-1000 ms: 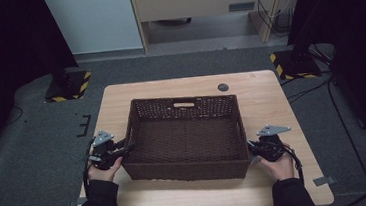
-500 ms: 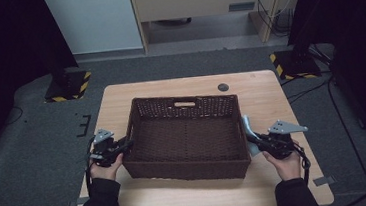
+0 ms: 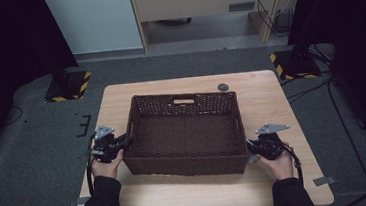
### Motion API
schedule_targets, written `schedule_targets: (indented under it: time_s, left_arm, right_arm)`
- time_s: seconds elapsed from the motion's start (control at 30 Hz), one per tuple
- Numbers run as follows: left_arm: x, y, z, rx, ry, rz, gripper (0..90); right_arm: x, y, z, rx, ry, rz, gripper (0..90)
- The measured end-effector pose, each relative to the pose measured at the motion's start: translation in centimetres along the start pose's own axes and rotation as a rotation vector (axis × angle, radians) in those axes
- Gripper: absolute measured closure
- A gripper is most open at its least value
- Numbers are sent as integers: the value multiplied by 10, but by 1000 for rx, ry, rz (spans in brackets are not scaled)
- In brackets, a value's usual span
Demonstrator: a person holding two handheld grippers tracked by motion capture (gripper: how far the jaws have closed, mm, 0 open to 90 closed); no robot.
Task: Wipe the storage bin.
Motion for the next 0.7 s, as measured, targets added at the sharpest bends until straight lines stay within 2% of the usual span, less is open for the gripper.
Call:
schedule_targets:
  time_s: [0.03, 0.07, 0.1, 0.13, 0.17, 0.3, 0.4, 0.43, 0.5, 0.57, 0.63, 0.67, 0.7]
  left_arm:
    - [0, 0, 0, 1, -1, -2, 663]
    - [0, 1, 0, 5, 0, -4, 627]
    - [0, 2, 0, 13, 2, -12, 589]
    - [0, 3, 1, 16, 3, -17, 589]
    - [0, 5, 1, 19, 6, -9, 531]
    - [4, 5, 1, 8, -8, 12, 476]
    - [12, 4, 1, -7, -26, 27, 454]
    - [14, 4, 2, -17, -26, 26, 455]
    - [16, 4, 5, -33, -24, 28, 462]
    - [16, 2, 7, -50, -21, 48, 473]
    - [13, 0, 8, -66, -12, 49, 498]
    - [12, -2, 9, -73, -5, 50, 541]
    - [11, -4, 11, -85, 4, 53, 541]
  right_arm:
    - [7, 2, -7, 14, -47, -4, 831]
    - [23, 9, -22, 41, -139, -13, 831]
    - [29, 12, -27, 62, -169, -15, 831]
    - [29, 12, -27, 62, -169, -15, 831]
    - [36, 17, -28, 85, -179, -21, 831]
    - [32, 19, -18, 79, -130, -24, 832]
    - [22, 16, -3, 54, -54, -15, 831]
    - [16, 17, 9, 26, -7, -16, 831]
    - [15, 17, 13, 22, 4, -13, 831]
    - [12, 20, 25, 7, 40, -5, 831]
    - [11, 24, 32, 2, 66, -1, 831]
    - [11, 26, 33, 5, 63, -2, 831]
    - [11, 26, 33, 5, 63, -2, 831]
Point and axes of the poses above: each handheld gripper's, and its own axes: x roughly backward along the jaws, z roughly out of its underside, y roughly to its left, the point moved 8 cm from there along -x, roughly forward along the jaws, and after that the axes turned 12 degrees about -z, right-handed, at the moved point
